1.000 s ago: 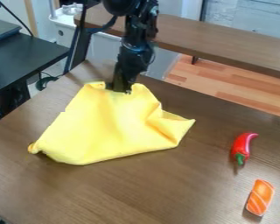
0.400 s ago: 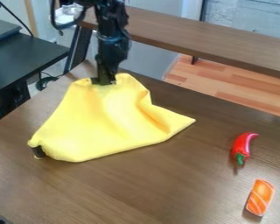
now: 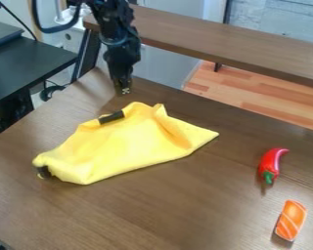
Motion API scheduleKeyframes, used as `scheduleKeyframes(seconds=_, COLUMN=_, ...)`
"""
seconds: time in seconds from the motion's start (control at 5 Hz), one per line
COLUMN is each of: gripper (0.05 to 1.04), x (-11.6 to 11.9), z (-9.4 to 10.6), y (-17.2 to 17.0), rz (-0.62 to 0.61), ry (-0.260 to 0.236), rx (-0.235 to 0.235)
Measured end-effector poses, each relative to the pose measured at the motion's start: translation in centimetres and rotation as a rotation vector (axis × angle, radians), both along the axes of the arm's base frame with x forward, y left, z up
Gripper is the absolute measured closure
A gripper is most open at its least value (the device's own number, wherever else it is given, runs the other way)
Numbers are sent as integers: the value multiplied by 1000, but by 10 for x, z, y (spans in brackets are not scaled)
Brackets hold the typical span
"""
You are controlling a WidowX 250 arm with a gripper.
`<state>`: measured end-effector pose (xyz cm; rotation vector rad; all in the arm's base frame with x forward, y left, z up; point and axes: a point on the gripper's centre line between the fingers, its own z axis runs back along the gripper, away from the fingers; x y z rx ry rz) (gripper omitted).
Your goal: Fold the cloth from the bottom right to the top left
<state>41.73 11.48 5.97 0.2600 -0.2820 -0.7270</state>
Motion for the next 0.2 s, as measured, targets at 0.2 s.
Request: scheduleKeyframes(seconds=0.2, gripper=88, x=-7, z=9, y=4, rz=21, ry=-54, rx=-42)
